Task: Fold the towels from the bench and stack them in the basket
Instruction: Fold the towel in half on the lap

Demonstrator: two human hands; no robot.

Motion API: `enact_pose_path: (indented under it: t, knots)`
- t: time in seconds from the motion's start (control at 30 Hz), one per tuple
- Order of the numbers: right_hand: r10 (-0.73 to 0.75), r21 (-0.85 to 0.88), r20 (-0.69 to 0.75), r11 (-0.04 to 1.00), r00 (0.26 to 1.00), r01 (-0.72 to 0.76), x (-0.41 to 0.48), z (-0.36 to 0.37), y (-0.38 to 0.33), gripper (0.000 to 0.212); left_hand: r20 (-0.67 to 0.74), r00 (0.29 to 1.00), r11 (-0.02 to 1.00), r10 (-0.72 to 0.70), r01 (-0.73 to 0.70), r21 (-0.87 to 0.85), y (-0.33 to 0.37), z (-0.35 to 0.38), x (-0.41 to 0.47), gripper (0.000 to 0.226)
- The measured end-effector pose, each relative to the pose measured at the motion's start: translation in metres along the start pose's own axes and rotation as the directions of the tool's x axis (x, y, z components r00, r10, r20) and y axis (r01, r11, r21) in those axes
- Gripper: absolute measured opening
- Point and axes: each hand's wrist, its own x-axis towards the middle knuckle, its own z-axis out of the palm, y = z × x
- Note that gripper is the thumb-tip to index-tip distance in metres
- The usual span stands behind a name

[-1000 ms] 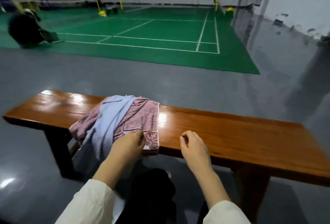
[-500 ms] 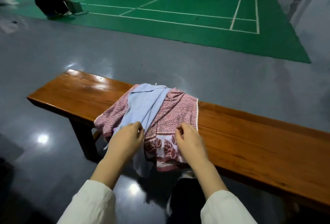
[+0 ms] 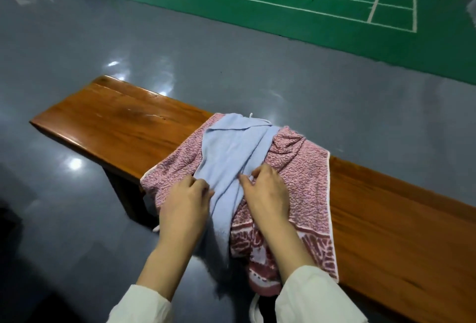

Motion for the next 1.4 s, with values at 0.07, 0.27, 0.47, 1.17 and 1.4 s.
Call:
enact_pose_path:
  t: [0.07, 0.27, 0.47, 1.17, 1.4]
  knots:
    - [0.042, -0.007, -0.024, 0.999, 0.999, -0.042, 0.003, 0.003, -0.002, 0.050, -0.035, 0.999, 1.000, 0.003, -0.004, -0.031, -0.003, 0.004, -0.001, 0.012]
    - [0.039, 0.247, 0.035, 0.968, 0.999, -0.047, 0.009, 0.000, 0.003, 0.023, -0.158, 0.986, 0.983, -0.050, 0.020, -0.182, 0.008, -0.009, -0.006, 0.020]
    - [0.226, 0.964, 0.185, 0.150, 0.956, -0.222, 0.004, -0.015, -0.001, 0.013, -0.039, 0.945, 0.768, -0.325, 0.239, -0.594, 0.046, -0.027, 0.000, 0.024]
    - [0.095, 0.964, 0.190, -0.204, 0.977, -0.168, -0.055, -0.171, 0.048, 0.034, 0.047, 0.983, 0.139, 0.176, 0.022, -0.990, 0.204, -0.083, -0.034, 0.019]
    - [0.222, 0.979, -0.047, -0.183, 0.974, 0.089, -0.118, -0.233, 0.123, 0.036, 0.010, 0.940, 0.106, 0.341, -0.028, -0.994, 0.268, -0.065, -0.075, 0.021]
